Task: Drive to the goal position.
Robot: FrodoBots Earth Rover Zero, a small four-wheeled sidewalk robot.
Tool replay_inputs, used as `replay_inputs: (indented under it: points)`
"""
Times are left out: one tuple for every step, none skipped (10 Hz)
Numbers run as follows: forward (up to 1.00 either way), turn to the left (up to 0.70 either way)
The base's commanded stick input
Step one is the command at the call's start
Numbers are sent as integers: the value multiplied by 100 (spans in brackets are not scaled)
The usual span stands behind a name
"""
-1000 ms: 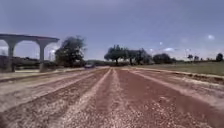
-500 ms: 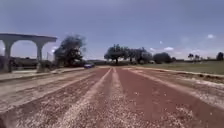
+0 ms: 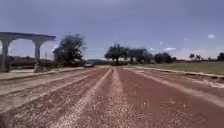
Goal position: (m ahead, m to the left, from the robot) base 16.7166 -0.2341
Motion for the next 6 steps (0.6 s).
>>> replay_inputs:
  points:
    - [100, 0]
    - [100, 0]
    - [100, 0]
    - [100, 0]
    - [100, 0]
    - [100, 0]
